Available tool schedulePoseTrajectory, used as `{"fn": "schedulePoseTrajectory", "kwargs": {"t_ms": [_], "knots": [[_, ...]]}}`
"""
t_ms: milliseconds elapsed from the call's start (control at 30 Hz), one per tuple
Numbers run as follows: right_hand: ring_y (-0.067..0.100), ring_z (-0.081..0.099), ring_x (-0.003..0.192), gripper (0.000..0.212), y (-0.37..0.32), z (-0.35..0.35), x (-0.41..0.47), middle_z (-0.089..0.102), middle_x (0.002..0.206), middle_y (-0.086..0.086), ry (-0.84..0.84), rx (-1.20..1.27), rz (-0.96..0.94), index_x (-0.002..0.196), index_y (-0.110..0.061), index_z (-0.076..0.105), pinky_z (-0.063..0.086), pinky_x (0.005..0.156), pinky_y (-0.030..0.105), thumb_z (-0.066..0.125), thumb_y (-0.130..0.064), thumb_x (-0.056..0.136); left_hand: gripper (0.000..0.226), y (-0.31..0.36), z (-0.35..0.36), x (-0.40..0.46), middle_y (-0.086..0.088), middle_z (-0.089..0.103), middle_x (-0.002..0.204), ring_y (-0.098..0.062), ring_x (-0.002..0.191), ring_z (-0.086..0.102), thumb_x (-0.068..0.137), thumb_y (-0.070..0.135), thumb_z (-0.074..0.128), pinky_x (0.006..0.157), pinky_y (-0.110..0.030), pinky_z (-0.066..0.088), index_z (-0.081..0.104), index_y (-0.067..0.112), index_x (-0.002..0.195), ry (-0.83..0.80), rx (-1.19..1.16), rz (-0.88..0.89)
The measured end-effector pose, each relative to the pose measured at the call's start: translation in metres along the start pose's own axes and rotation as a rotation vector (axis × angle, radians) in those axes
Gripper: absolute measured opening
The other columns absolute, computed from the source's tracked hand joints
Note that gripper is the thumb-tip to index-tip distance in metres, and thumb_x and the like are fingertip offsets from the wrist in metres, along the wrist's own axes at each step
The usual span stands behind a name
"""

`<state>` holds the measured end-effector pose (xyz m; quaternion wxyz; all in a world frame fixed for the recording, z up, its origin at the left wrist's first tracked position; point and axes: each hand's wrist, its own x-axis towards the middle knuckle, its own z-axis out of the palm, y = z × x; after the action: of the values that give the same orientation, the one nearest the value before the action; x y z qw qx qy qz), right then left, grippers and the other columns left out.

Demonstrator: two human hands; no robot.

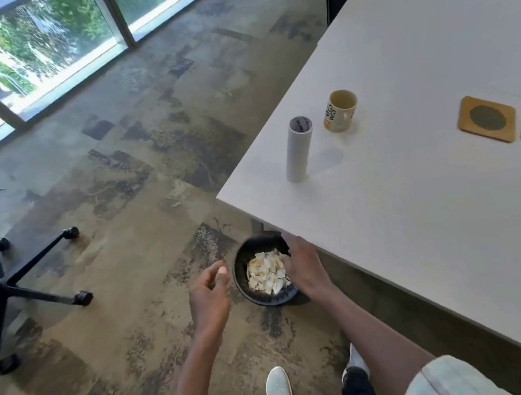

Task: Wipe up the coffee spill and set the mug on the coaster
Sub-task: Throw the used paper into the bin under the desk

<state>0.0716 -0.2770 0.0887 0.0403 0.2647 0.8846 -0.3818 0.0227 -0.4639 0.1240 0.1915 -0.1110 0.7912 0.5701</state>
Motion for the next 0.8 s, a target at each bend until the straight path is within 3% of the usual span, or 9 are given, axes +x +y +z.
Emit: {"fn": "schedulePoseTrajectory", "kwargs": {"t_ms": [100, 333, 467, 633, 733, 800], "knots": [[0.024, 0.054, 0.124, 0.047, 0.006, 0.003, -0.012, 0.057, 0.136, 0.011, 0.025, 0.021, 0.038, 0.142, -0.010, 0.046, 0.043, 0.109, 0.039, 0.051, -0.010, 0.095, 0.037, 0.003, 0.001, 0.001, -0.005, 0.063, 0.138, -0.021, 0.125, 0.059, 0.105, 0.023, 0.050, 0.107, -0.043, 0.049, 0.057, 0.016, 0.141, -0.024, 0.068, 0.016], [0.014, 0.055, 0.116, 0.038, 0.022, -0.004, -0.037, 0.061, 0.127, 0.003, 0.131, 0.047, 0.055, 0.135, -0.014, 0.053, 0.048, 0.100, 0.028, 0.050, -0.013, 0.097, 0.042, 0.020, 0.017, 0.003, -0.005, 0.054, 0.147, -0.021, 0.132, 0.051, 0.107, 0.024, 0.044, 0.101, -0.033, 0.044, 0.048, 0.017, 0.147, -0.089, 0.150, 0.101], [0.015, 0.049, 0.124, 0.038, 0.024, -0.016, -0.037, 0.055, 0.134, 0.002, 0.207, 0.011, 0.022, 0.137, -0.015, 0.050, 0.039, 0.104, 0.024, 0.049, -0.017, 0.098, 0.040, 0.026, 0.029, 0.002, -0.005, 0.056, 0.146, -0.015, 0.125, 0.052, 0.107, 0.024, 0.044, 0.101, -0.035, 0.045, 0.050, 0.017, 0.146, -0.107, 0.213, 0.149], [0.018, 0.035, 0.138, 0.043, 0.036, -0.040, -0.032, 0.042, 0.147, 0.004, 0.280, -0.031, 0.005, 0.143, -0.015, 0.044, 0.036, 0.113, 0.033, 0.046, -0.019, 0.100, 0.041, 0.035, 0.053, -0.004, -0.006, 0.055, 0.147, -0.013, 0.124, 0.050, 0.106, 0.023, 0.046, 0.100, -0.032, 0.043, 0.049, 0.015, 0.146, -0.153, 0.236, 0.201], [0.019, 0.036, 0.138, 0.043, 0.054, -0.064, -0.028, 0.042, 0.147, 0.004, 0.358, -0.038, 0.018, 0.141, -0.015, 0.046, 0.038, 0.111, 0.033, 0.049, -0.022, 0.099, 0.043, 0.045, 0.078, -0.011, -0.004, 0.055, 0.148, -0.018, 0.132, 0.051, 0.105, 0.027, 0.047, 0.108, -0.039, 0.045, 0.049, 0.017, 0.147, -0.168, 0.267, 0.232], [0.020, 0.038, 0.137, 0.042, 0.068, -0.082, -0.026, 0.043, 0.146, 0.006, 0.401, -0.032, 0.027, 0.140, -0.014, 0.047, 0.039, 0.110, 0.034, 0.050, -0.021, 0.099, 0.043, 0.052, 0.097, -0.014, -0.002, 0.055, 0.148, -0.012, 0.129, 0.050, 0.105, 0.029, 0.047, 0.109, -0.037, 0.042, 0.048, 0.020, 0.147, -0.177, 0.287, 0.266]]}}
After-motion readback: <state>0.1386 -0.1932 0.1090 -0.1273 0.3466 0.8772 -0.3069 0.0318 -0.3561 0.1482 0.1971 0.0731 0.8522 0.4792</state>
